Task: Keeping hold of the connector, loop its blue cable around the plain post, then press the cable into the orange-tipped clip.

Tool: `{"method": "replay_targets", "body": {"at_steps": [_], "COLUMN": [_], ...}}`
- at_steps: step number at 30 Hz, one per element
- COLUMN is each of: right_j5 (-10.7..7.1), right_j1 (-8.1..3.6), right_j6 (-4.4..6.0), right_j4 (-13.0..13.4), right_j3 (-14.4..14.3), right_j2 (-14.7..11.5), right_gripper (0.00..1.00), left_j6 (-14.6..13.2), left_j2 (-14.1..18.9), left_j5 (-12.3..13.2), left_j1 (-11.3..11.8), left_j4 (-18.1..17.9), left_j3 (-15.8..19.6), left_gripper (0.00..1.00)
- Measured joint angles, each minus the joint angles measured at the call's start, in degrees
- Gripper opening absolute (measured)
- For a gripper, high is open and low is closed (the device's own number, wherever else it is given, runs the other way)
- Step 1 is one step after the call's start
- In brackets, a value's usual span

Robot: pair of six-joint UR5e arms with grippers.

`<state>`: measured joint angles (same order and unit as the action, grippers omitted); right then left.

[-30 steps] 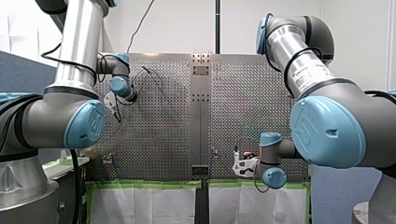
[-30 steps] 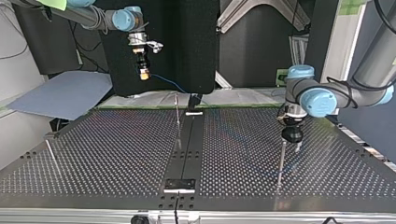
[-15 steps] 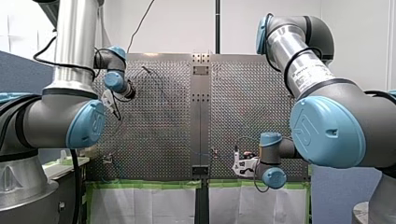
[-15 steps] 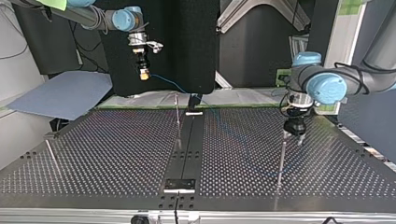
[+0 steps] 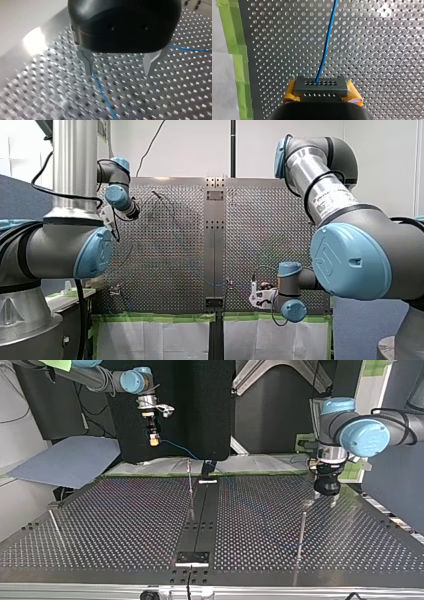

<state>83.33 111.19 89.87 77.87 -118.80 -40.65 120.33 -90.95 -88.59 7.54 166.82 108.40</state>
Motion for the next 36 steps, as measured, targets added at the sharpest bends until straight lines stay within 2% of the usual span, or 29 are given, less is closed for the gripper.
{"method": "replay_targets", "body": {"at_steps": [15, 25, 28, 36], "right_j5": [0.00, 0.00, 0.00, -0.07], "right_j1": [0.00, 0.01, 0.00, -0.01], "right_j6": [1.99, 2.33, 2.34, 2.29], "right_j4": [-0.2, -0.1, -0.1, -0.1], "right_j3": [0.3, 0.4, 0.4, 0.5], "right_j2": [0.0, 0.0, 0.0, 0.0], "right_gripper": [0.00, 0.00, 0.00, 0.00], "left_j6": [-8.4, -13.8, -15.5, -20.1], "left_j2": [8.5, 13.6, 13.3, 9.4], "left_j5": [-2.9, -3.2, -4.1, -8.2], "left_j1": [-0.9, -4.2, -5.9, -10.4], "left_j4": [8.5, 13.8, 15.6, 20.1], "left_j3": [-8.1, -13.5, -15.2, -19.7], "left_gripper": [1.00, 1.00, 1.00, 1.00]}}
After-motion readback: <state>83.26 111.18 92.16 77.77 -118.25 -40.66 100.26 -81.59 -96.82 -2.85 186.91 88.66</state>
